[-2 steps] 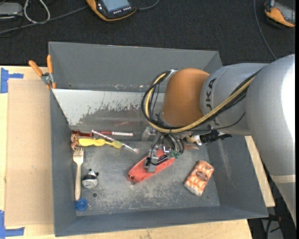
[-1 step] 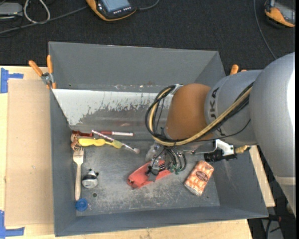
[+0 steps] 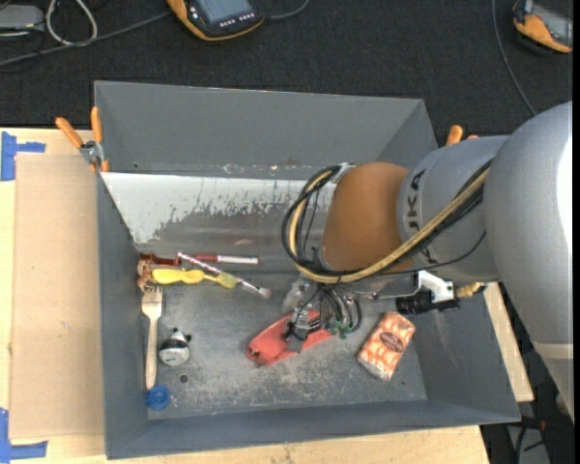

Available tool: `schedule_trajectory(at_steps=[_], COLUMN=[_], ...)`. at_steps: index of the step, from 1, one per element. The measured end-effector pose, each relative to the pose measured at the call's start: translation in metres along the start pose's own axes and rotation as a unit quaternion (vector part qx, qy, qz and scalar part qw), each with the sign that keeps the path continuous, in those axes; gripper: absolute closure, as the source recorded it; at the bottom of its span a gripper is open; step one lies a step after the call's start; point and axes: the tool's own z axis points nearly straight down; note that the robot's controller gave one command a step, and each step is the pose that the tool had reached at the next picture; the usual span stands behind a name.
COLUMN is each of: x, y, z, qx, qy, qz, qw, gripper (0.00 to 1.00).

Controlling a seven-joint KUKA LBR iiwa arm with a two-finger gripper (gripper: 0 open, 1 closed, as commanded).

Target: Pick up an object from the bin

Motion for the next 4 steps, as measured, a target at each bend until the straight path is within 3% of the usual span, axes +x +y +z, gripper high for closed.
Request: schedule_trajectory(at_steps=[1,2,3,4], x=[0.003,0.021,0.021,0.023], y=[-0.003,0.039,0.039,0.023], z=[-0.023,-0.065,-0.065,-0.034], qx=[0.002,0.002,0.002,0.000], qy=[0.0007,0.0013,0.0013,-0.0026], qz=[-0.009,-0.113,-0.113,-0.153], qw=[1.0000,0.9935,0.9936,0.9882], gripper=[1.00,0.00,0.00,0.00])
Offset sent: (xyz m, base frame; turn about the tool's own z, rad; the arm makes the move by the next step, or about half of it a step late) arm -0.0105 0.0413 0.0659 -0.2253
